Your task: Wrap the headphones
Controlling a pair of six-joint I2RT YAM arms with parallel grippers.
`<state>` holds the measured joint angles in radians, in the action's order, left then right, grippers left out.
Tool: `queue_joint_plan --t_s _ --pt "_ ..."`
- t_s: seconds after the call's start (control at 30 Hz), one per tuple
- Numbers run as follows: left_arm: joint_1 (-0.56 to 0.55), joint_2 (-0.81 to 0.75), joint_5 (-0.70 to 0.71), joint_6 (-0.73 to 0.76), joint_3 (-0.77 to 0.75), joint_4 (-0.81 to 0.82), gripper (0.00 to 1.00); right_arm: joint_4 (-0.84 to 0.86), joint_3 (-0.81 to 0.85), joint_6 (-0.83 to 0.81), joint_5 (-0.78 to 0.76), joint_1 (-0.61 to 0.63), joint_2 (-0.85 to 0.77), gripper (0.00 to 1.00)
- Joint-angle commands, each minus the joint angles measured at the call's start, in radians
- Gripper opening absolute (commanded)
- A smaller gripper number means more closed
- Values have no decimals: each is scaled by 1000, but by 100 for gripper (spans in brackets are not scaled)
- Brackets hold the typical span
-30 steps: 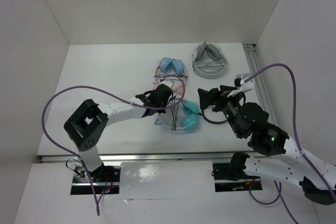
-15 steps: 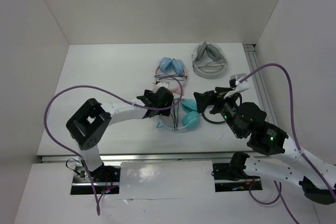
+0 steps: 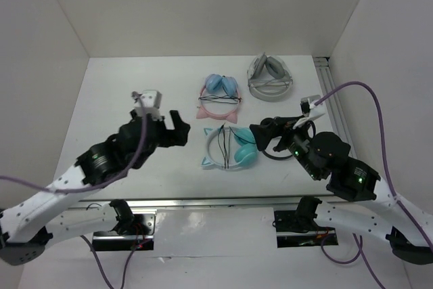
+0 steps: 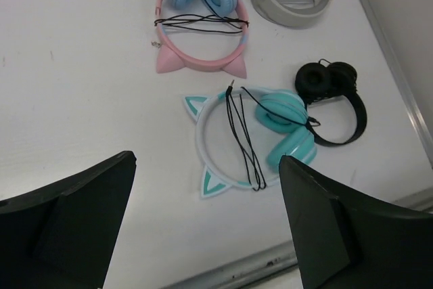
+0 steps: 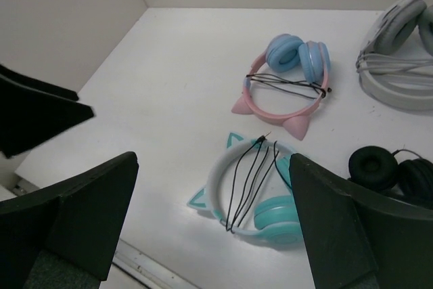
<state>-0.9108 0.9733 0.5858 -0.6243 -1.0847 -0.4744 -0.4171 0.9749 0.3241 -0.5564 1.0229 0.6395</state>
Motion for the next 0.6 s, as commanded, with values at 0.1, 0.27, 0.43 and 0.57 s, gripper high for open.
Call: queue_joint_plan --t_s 0.1,0.27,0.43,0.57 --pt "-5 -398 -112 -77 130 -233 100 -152 18 109 76 3 -121 100" --pt "-34 -695 -105 -107 247 -277 100 -219 -70 121 102 3 -237 100" --pt "-43 -749 -104 -103 267 -259 100 -230 -102 119 85 3 -320 100" --pt "-43 -749 -63 -138 258 -288 100 -219 -124 110 96 3 -354 100"
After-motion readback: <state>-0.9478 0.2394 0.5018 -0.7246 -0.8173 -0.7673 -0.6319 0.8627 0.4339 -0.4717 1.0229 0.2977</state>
